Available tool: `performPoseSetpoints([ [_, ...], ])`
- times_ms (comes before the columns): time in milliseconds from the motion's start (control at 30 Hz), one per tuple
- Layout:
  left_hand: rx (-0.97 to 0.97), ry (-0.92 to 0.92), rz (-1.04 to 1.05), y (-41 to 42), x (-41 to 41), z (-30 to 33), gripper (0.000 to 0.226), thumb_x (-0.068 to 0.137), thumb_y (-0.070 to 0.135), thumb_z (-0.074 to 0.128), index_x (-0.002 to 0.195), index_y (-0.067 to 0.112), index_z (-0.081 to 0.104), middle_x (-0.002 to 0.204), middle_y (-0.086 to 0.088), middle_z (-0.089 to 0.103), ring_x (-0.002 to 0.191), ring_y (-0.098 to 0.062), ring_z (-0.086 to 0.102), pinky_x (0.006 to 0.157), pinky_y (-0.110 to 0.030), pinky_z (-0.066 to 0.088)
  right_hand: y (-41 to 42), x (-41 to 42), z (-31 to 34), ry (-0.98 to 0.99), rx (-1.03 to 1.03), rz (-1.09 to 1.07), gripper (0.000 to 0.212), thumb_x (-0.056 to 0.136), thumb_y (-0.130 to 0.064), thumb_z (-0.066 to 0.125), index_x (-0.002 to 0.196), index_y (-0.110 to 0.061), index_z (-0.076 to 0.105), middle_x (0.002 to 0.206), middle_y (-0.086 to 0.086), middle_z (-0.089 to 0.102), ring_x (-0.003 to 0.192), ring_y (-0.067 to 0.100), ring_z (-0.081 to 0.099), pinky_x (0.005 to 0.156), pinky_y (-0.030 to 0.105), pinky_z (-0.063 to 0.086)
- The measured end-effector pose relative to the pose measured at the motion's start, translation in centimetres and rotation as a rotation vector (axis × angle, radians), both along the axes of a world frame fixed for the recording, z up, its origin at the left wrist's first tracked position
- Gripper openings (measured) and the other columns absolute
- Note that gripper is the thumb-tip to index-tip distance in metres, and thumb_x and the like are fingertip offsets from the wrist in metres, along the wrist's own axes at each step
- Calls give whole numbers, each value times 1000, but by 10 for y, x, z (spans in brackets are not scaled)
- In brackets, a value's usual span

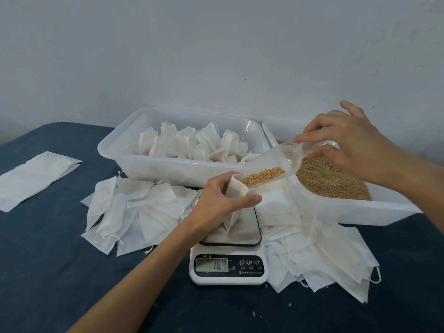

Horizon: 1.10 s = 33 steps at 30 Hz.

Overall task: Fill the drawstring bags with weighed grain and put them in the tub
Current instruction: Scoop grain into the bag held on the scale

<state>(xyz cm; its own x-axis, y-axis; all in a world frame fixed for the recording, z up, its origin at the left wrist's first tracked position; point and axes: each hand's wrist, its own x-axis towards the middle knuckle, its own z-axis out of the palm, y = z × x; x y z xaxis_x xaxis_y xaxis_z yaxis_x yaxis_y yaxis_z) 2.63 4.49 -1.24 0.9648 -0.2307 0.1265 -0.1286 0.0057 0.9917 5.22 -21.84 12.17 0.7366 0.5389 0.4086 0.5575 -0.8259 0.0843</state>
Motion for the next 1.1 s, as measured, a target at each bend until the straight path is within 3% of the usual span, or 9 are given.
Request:
performPoseSetpoints([
  [300, -9, 6, -1, 0, -1, 1, 38, 82, 24, 88, 113, 8, 73, 118, -20, 73, 115, -42, 66, 108, -61, 47, 3, -2, 1, -3, 2, -17, 36, 86, -16, 77, 118, -32, 74, 103, -10, 63, 107, 16, 56, 123, 49, 5],
  [733, -8, -2, -1, 0, -1, 1, 39, 81, 24, 89, 112, 6, 73, 117, -21, 73, 114, -43, 65, 107, -60, 48, 4, -4, 2, -29, -15, 3, 35, 86, -16, 75, 118, -31, 74, 104, -8, 64, 106, 17, 55, 123, 54, 6],
  [967, -6, 21, 14, -1, 0, 0, 56, 73, 32, 89, 119, 7, 70, 122, -21, 72, 116, -39, 67, 108, -58, 48, 4, -4, 1, -31, -20, -4, 35, 88, -15, 75, 119, -30, 74, 105, -8, 64, 109, 19, 57, 124, 52, 6],
  [1100, -8, 10, 0, 0, 2, -1, 49, 77, 30, 89, 118, 10, 72, 120, -16, 74, 116, -36, 68, 108, -57, 49, 7, -4, 1, -28, -13, -6, 35, 87, -15, 76, 118, -30, 74, 105, -6, 65, 109, 21, 58, 124, 51, 5],
])
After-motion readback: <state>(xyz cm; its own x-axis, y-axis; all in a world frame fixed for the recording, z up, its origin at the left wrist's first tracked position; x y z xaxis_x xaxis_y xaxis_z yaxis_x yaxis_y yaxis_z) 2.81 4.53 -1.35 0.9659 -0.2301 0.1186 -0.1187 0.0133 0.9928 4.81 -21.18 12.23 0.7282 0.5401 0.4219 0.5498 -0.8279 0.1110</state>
